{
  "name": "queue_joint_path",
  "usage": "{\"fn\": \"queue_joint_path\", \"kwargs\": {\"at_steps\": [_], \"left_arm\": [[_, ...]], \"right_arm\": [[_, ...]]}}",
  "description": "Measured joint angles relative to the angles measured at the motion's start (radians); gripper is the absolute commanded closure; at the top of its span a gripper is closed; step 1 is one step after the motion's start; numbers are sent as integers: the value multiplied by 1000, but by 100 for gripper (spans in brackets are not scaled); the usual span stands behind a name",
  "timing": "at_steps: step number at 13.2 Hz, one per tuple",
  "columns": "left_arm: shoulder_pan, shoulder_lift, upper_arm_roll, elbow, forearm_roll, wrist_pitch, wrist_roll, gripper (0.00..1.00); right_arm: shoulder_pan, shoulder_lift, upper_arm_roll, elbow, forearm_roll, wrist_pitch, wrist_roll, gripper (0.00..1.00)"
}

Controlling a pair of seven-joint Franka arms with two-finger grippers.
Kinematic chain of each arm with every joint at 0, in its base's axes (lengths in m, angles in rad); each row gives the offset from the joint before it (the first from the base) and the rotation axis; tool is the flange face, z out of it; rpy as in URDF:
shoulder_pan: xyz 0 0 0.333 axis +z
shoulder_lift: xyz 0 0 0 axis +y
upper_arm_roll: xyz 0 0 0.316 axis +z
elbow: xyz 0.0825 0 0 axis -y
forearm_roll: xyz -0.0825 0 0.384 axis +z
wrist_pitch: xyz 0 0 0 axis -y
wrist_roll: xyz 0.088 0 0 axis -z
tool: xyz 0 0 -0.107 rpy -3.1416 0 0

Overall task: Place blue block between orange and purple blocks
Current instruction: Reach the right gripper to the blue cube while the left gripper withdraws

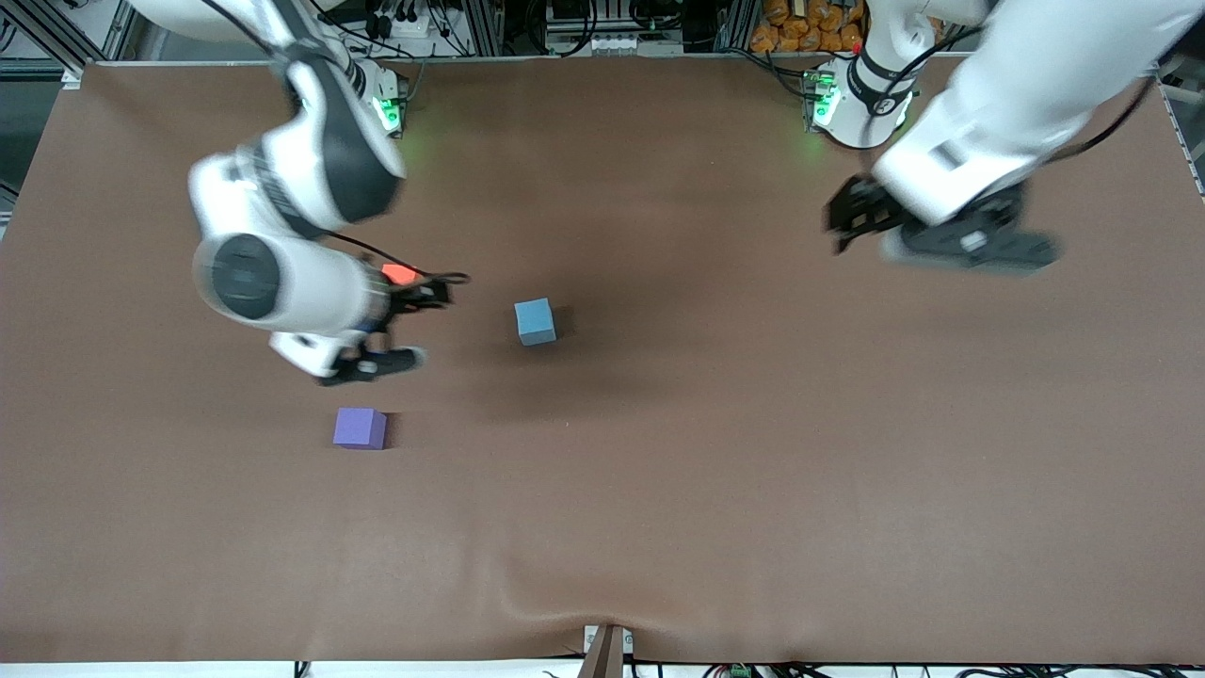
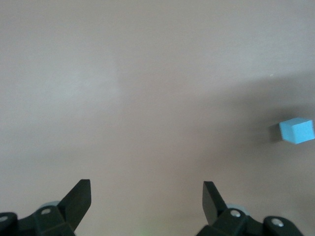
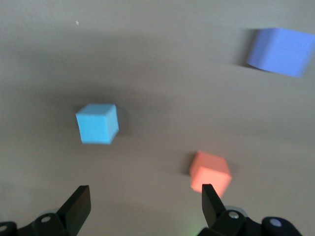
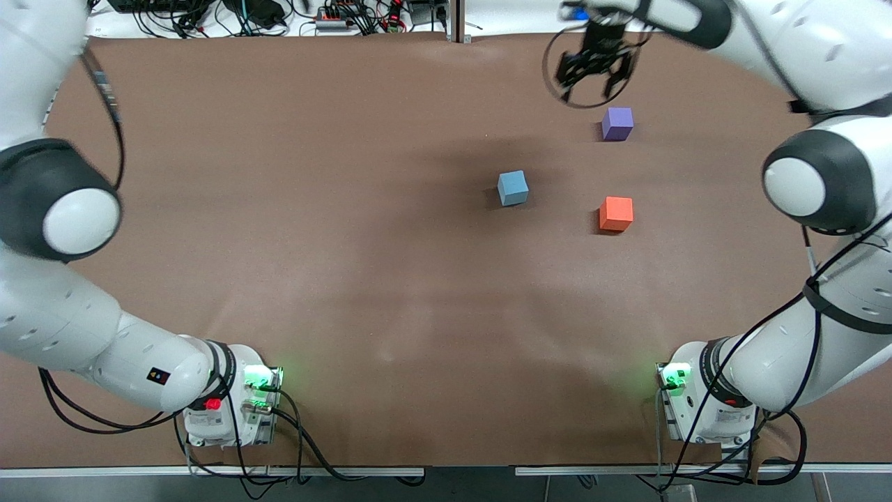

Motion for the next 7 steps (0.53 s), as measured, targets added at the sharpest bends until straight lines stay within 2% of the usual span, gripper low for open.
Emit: {"fn": "queue_joint_path", "kwargs": {"at_steps": [4,7], "left_arm": [[186,-178,-1,-218,9,26,55,0],[269,-245,-1,-317,10,95,82,0]], "right_arm": [[123,78,0,-113,0,247,118,0],[174,146,-1,-128,0,343,175,0]]}}
